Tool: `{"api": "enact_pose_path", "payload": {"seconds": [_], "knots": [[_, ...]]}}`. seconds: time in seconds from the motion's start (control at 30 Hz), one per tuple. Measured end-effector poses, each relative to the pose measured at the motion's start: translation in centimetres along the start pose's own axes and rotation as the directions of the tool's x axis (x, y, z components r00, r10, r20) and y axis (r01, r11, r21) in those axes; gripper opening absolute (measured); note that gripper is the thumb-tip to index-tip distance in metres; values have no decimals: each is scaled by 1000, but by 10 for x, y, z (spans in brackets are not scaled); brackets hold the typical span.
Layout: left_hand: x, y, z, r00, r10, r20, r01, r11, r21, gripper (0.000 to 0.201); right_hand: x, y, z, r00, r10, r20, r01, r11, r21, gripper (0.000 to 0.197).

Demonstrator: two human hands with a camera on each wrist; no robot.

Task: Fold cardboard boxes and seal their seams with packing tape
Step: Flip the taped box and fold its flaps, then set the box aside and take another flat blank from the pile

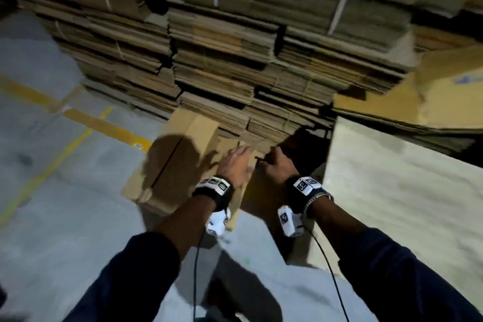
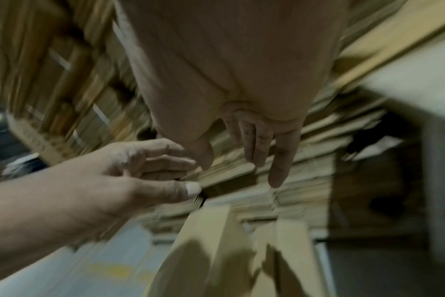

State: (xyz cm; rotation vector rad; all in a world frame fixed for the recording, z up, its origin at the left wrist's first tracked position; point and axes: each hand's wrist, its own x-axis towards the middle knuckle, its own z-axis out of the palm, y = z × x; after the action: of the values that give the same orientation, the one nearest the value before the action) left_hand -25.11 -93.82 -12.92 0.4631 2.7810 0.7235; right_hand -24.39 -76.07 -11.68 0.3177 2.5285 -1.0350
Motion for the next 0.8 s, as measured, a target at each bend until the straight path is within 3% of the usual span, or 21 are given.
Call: {"api": "enact_pose_path", "payload": {"seconds": [0.13,0.23,0.4,0.57,0.8], "knots": [[-14,160,38,988,146,47,-147,989,29,66,-79,92,-113,992,25,-125,-16,997,70,61],[-30,256,70,973,208,96,-210,978,7,66,-141,159,-182,973,90,-213,-61,988,139,64],[-64,399,124,952,295,77,-292,955,-52,63,-237,289,-276,931,168,-324,-77,959,274,60],[-89,507,178,932,343,117,-334,939,-85,61,-314,398,-336,890,261,-374,-122,927,355,53],[-74,622,237,866,442,234,-426,897,-118,60,-364,487,-401,833,350,-429,-143,885,444,44]]}}
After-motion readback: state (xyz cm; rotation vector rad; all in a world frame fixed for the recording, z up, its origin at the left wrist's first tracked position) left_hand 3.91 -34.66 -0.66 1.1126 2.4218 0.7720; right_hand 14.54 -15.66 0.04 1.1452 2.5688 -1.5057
